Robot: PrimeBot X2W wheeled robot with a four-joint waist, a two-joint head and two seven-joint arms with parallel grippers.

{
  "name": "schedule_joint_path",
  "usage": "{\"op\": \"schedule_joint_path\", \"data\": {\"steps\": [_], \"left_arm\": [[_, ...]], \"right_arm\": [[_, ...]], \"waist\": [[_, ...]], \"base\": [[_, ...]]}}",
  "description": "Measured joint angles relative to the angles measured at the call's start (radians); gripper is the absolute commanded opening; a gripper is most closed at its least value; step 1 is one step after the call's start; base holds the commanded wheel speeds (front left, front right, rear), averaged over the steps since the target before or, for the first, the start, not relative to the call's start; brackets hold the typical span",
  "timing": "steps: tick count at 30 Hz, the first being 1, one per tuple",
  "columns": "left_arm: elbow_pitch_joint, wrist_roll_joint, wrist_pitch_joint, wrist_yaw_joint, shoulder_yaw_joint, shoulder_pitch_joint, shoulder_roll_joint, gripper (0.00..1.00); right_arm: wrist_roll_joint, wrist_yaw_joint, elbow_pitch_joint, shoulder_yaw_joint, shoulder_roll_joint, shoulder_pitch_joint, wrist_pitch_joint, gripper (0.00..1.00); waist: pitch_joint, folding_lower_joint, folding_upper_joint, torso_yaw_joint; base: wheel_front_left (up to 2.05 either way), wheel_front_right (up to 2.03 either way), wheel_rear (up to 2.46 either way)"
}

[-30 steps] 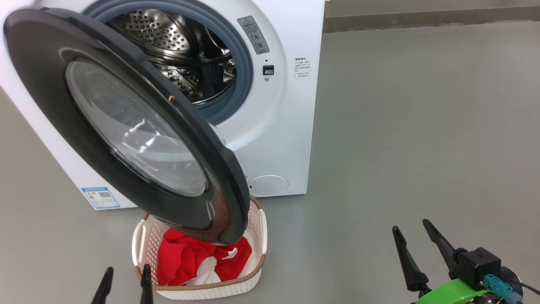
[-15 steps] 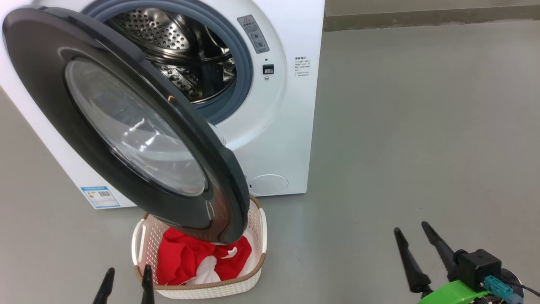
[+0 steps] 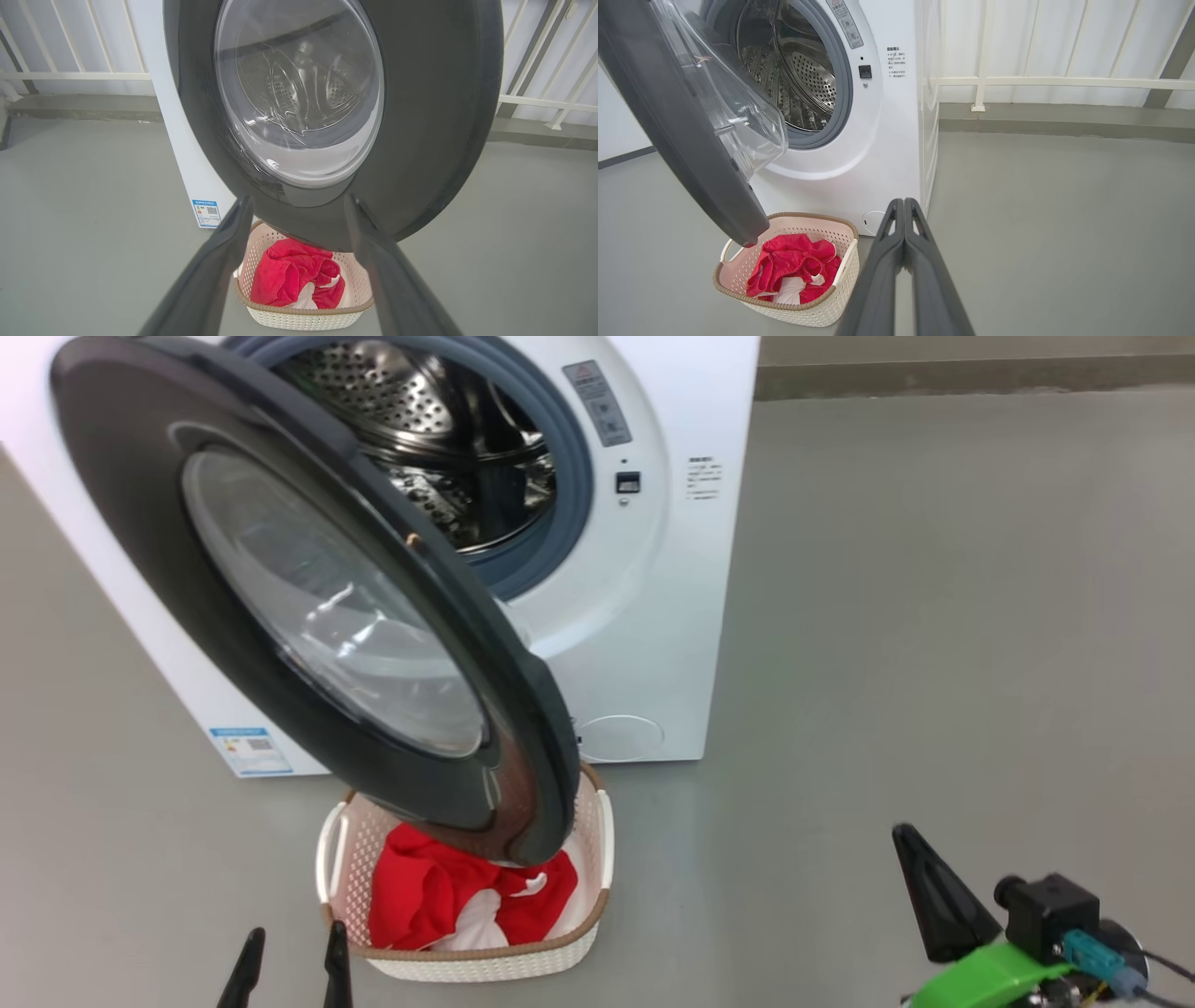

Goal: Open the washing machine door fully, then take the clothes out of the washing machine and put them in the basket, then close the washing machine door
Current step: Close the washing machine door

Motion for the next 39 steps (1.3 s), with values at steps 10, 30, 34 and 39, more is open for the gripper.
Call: {"op": "schedule_joint_path", "data": {"steps": [10, 30, 34, 39], "left_arm": [[-0.007, 0.0, 0.0, 0.002, -0.013, -0.017, 0.001, 1.0], [-0.03, 0.0, 0.0, 0.002, -0.045, -0.061, 0.002, 1.0], [-0.03, 0.001, -0.002, 0.002, -0.053, -0.081, 0.0, 1.0], [-0.028, 0.0, -0.009, 0.002, -0.063, -0.089, -0.003, 1.0]], "right_arm": [[0.01, 0.0, 0.005, 0.037, -0.003, -0.228, -0.046, 0.0], [0.156, 0.0, -0.146, 0.536, -0.019, -0.463, -0.016, 0.0], [0.185, 0.0, -0.051, 0.613, -0.02, -0.462, -0.003, 0.0], [0.206, 0.0, 0.061, 0.647, -0.022, -0.463, -0.012, 0.0]], "waist": [[0.017, 0.0, 0.0, 0.082], [0.055, 0.0, 0.0, 0.176], [0.066, 0.0, 0.0, 0.183], [0.078, 0.0, 0.0, 0.186]], "base": [[0.0, 0.0, 0.0], [0.0, 0.0, 0.0], [0.0, 0.0, 0.0], [0.0, 0.0, 0.0]]}}
